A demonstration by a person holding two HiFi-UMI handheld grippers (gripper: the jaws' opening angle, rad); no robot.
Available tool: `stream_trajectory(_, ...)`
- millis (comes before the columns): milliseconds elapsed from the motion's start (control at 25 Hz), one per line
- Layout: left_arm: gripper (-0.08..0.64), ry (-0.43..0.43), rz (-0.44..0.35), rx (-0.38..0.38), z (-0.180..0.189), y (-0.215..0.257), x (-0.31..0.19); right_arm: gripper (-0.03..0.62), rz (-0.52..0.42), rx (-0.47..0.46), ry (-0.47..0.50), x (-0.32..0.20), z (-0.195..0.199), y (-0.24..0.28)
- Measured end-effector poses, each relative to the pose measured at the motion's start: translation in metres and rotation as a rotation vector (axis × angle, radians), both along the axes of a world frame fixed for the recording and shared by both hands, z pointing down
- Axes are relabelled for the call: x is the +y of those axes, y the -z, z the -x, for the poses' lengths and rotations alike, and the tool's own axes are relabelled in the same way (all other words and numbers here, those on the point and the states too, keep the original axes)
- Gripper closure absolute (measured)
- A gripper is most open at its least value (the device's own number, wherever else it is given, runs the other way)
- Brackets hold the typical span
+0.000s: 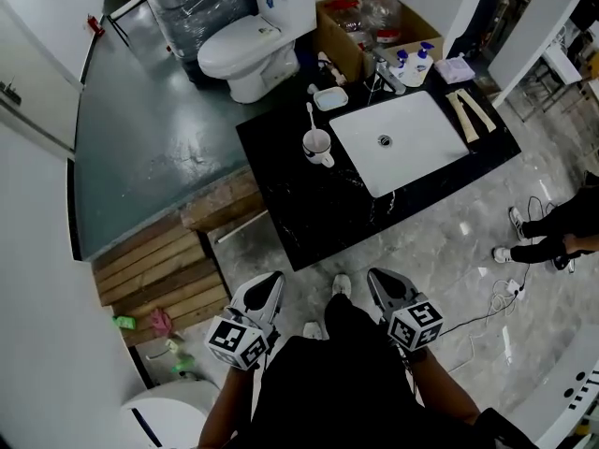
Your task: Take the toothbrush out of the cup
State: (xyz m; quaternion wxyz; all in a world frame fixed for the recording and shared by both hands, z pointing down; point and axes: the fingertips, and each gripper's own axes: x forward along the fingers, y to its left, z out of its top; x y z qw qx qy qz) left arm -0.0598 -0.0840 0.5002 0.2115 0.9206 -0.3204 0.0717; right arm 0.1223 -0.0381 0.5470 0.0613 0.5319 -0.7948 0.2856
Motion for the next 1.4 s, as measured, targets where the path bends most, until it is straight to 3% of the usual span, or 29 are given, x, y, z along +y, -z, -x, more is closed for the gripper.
stream_trajectory(680, 0.554, 0.149, -0.016, -0.037, -0.031, 0.009, -0.069, 0.58, -0.009, -0.004, 0.148, -0.109, -0.038, -0.003)
stream_trajectory(1000, 0.554, 0.129, -0.019, -0.031, -0.029, 0.002, -0.093, 0.58, -0.051, -0.001, 0.17, -0.161, -0.022, 0.018)
stream_trajectory(1400, 0.54, 0.091, -0.053, -0.03, -0.033, 0.003, -0.121, 0.578, -0.058, 0.125, 0.252, -0.226, 0.002, 0.019)
